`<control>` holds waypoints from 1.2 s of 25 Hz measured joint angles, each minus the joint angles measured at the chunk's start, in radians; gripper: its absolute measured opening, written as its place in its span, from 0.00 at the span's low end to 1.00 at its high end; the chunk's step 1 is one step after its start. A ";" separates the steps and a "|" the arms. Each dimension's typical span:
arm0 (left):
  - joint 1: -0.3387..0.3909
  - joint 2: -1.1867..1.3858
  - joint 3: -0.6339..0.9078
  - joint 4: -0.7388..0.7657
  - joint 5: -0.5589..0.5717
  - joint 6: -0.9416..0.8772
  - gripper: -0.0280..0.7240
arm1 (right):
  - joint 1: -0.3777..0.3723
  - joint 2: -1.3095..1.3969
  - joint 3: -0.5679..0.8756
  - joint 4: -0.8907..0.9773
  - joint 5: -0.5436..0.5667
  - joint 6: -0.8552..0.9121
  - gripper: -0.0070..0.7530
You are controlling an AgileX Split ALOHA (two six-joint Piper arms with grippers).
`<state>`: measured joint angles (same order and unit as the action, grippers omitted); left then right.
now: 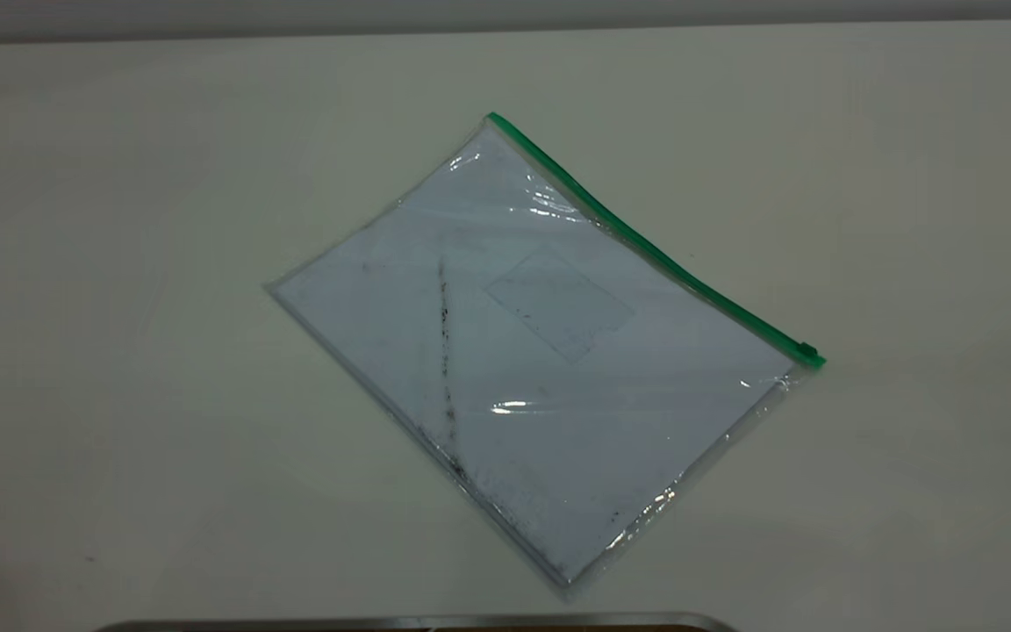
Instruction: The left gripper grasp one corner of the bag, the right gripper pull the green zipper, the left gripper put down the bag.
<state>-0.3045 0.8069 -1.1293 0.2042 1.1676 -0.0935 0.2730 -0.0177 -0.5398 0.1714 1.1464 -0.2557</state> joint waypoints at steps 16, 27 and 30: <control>-0.004 -0.496 0.556 -0.145 -0.005 0.029 0.81 | 0.000 0.000 0.057 -0.001 -0.005 0.001 0.75; -0.005 -0.556 0.643 -0.163 -0.037 0.061 0.81 | 0.000 0.000 0.057 -0.001 -0.006 0.001 0.75; -0.005 -0.556 0.643 -0.163 -0.038 0.062 0.81 | 0.000 0.000 0.057 -0.001 -0.006 0.001 0.75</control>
<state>-0.3094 0.2504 -0.4863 0.0414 1.1301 -0.0318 0.2730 -0.0180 -0.4831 0.1700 1.1407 -0.2548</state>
